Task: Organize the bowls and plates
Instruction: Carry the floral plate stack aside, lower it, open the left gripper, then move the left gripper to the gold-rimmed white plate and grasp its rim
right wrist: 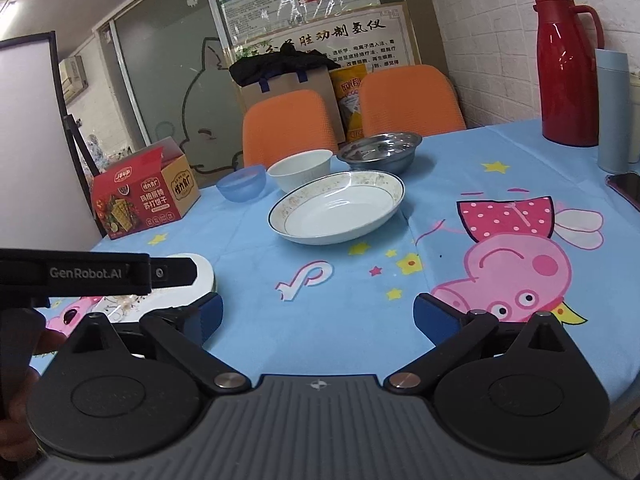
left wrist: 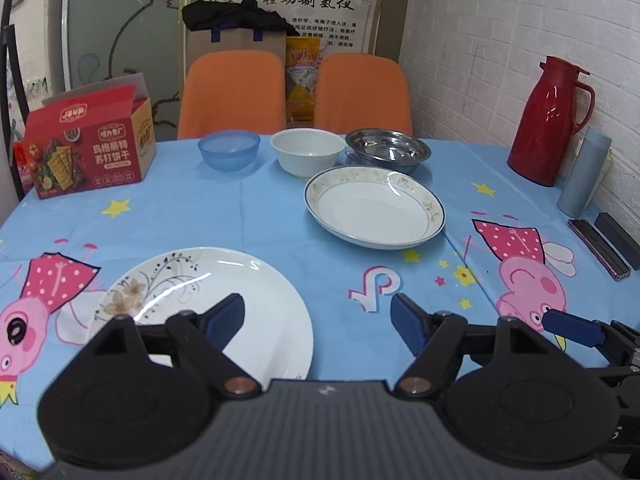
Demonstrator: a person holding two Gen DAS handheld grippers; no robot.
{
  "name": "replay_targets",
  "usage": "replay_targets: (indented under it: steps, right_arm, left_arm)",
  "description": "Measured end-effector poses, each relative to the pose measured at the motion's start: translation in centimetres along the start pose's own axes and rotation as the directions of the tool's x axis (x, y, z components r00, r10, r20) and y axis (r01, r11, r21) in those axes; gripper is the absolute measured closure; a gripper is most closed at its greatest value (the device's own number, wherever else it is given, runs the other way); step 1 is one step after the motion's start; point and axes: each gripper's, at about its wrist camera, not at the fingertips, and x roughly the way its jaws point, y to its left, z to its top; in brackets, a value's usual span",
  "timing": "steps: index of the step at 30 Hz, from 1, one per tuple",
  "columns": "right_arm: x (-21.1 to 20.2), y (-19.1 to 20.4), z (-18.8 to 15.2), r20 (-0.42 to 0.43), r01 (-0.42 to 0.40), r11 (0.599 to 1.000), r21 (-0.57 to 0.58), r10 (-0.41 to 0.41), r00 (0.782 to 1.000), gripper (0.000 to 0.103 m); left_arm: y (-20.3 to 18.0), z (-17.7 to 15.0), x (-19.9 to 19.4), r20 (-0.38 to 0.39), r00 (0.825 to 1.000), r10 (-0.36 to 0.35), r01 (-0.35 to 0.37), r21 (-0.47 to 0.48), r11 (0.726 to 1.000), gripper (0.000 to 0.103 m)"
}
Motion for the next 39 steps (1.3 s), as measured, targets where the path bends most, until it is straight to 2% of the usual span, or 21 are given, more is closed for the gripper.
replay_targets:
  steps: [7,11,15,17,23,27,34,39]
  right_arm:
    - [5.1,-2.0,3.0,-0.026,0.023,1.000,0.008,-0.023,0.999,0.000]
    - [9.3,-3.1,5.5,-0.040,0.059,0.998,-0.023,-0.060,0.997,0.000]
    - [13.4,-4.3,7.4,-0.074,0.095,0.994,-0.053,-0.099,0.992,0.000]
    - [15.2,-4.9,8.1,-0.103,0.112,0.992,-0.054,-0.117,0.988,0.000]
    - [18.5,-5.4,8.1,-0.156,0.124,0.988,-0.091,-0.137,0.978,0.000]
    - [19.4,-4.9,7.8,-0.177,0.106,0.988,-0.116,-0.125,0.976,0.000]
    - [19.3,-4.8,7.6,-0.156,0.101,0.984,-0.144,-0.123,0.980,0.000]
    - [19.7,-4.7,7.9,-0.165,0.100,0.982,-0.159,-0.127,0.978,0.000]
  left_arm:
    - [1.3,2.6,4.1,-0.048,0.999,-0.003,0.003,-0.007,1.000,0.029]
    - [2.1,5.3,7.4,-0.088,0.996,-0.035,0.035,-0.011,0.999,0.029]
    - [2.3,8.1,12.4,-0.157,0.981,-0.118,0.114,-0.034,0.993,0.029]
    - [2.2,9.1,15.1,-0.194,0.971,-0.136,0.128,-0.051,0.990,0.029]
    - [2.0,10.2,21.3,-0.266,0.959,-0.093,0.078,-0.064,0.995,0.030]
    - [1.9,10.6,22.2,-0.252,0.964,-0.080,0.069,-0.052,0.996,0.030]
    - [2.4,10.7,22.2,-0.236,0.968,-0.082,0.069,-0.063,0.996,0.029]
    - [3.8,11.5,22.1,-0.235,0.951,-0.203,0.159,-0.194,0.968,0.029]
